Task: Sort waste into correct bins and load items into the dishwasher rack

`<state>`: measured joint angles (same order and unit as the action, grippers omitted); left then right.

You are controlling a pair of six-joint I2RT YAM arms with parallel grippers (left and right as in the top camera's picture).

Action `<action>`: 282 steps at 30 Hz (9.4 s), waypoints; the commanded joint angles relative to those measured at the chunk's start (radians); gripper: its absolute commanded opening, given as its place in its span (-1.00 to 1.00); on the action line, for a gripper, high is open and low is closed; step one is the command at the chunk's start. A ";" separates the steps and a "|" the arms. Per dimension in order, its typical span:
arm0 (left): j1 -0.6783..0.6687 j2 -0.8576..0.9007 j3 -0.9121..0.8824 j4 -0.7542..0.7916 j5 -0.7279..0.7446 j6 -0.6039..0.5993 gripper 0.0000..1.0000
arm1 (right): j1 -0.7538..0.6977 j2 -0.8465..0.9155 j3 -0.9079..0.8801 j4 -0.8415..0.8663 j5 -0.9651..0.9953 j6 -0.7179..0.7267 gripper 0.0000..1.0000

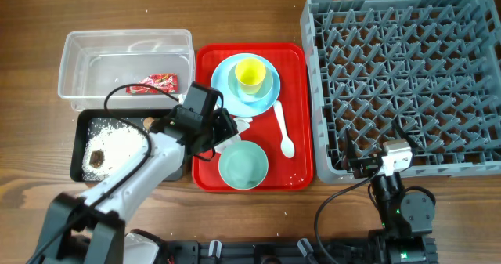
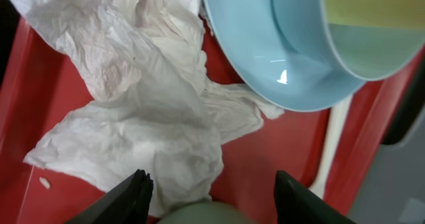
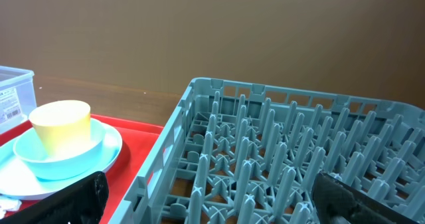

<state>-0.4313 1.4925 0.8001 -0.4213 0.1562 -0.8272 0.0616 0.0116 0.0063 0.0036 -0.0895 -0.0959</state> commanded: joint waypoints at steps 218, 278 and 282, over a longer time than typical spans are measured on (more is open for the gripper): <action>-0.090 -0.004 0.015 -0.377 0.015 0.243 -0.52 | -0.003 0.952 1.000 -1.149 -0.248 0.593 0.99; -0.088 -0.241 0.015 -0.338 -0.012 0.274 -0.92 | 0.664 1.424 1.000 -0.714 0.045 0.605 -0.14; -0.088 -0.241 0.015 -0.338 -0.012 0.274 -0.92 | 0.664 1.424 1.000 -0.713 0.045 0.605 -0.21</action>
<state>-0.5156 1.2640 0.8200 -0.7589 0.1539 -0.5766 0.7204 1.4372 0.9901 -0.7158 -0.0620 0.5007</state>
